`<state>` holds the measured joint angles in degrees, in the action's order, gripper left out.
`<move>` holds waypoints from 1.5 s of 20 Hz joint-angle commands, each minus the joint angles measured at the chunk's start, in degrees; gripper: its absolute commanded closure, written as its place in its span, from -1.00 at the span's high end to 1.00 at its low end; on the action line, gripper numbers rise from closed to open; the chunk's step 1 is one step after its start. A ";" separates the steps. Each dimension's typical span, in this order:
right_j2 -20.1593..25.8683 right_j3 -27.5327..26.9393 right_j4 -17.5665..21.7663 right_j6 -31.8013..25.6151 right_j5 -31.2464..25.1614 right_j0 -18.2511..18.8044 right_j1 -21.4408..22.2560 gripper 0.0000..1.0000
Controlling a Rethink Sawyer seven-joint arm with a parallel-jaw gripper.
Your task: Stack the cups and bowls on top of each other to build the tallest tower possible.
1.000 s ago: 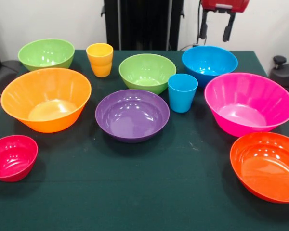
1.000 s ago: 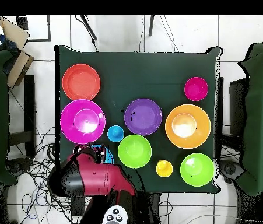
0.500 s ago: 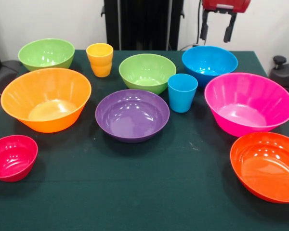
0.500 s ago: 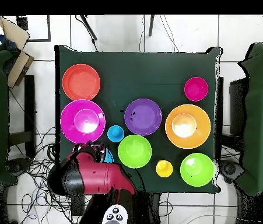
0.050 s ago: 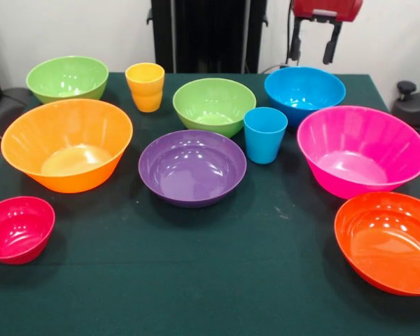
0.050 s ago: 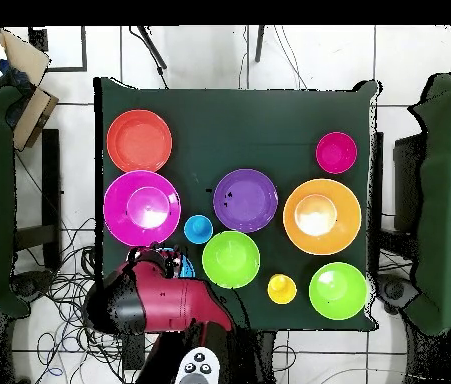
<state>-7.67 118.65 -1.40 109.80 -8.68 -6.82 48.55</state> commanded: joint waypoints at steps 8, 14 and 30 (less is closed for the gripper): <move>5.36 -1.20 1.82 2.37 -6.76 7.14 -1.54 1.00; 9.30 -0.17 2.11 0.51 -7.53 11.79 -0.65 1.00; 18.96 7.09 6.47 -5.40 -8.31 26.25 4.45 1.00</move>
<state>1.58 119.59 0.36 109.80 -8.69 13.70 51.93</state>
